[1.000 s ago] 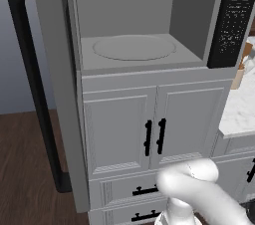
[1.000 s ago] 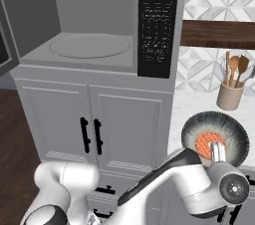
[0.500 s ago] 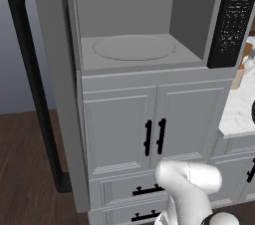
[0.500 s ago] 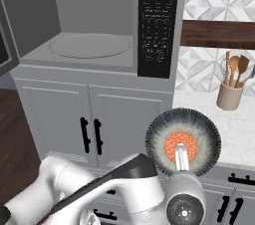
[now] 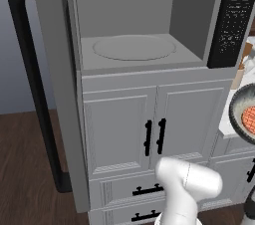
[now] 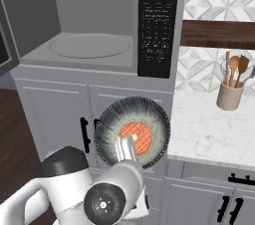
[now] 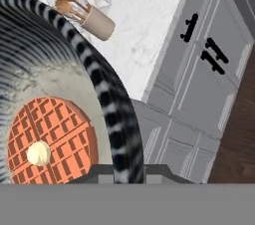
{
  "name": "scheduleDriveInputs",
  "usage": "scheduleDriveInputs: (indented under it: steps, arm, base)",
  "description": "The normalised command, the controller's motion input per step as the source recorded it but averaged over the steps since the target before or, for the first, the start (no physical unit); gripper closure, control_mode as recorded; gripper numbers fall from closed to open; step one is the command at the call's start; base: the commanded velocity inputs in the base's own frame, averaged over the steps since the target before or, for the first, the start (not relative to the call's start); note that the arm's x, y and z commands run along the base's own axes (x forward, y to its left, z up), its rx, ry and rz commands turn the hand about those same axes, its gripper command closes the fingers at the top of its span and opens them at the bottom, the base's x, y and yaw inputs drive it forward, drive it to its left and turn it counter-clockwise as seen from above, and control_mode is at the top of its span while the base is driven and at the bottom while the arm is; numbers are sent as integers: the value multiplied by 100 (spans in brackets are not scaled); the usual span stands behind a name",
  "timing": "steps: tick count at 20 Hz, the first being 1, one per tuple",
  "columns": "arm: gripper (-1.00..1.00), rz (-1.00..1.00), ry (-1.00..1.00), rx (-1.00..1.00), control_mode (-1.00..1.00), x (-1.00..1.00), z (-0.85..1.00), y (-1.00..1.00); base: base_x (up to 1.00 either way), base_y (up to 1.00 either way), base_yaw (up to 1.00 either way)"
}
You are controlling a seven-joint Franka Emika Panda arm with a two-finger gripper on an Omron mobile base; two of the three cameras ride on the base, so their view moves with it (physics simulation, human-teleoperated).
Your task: Open the microwave, place the bowl with waffle inside the microwave, then close the microwave door and turn it on.
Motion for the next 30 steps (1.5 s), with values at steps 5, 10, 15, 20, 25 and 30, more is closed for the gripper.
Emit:
scheduleDriveInputs:
  steps: [5,10,15,20,25,30]
  arm:
    - [100,15,1,-8,-100,-9,65,92]
    - [100,4,3,-3,-100,10,89,60]
    - [100,0,10,0,-100,34,100,8]
    - [100,0,5,-1,-100,25,80,28]
    - [100,1,-3,-5,-100,25,11,83]
    - [100,2,0,0,-100,61,6,78]
  base:
    - [0,0,0]
    - [0,0,0]
    - [0,0,0]
    - [0,0,0]
    - [0,0,0]
    - [0,0,0]
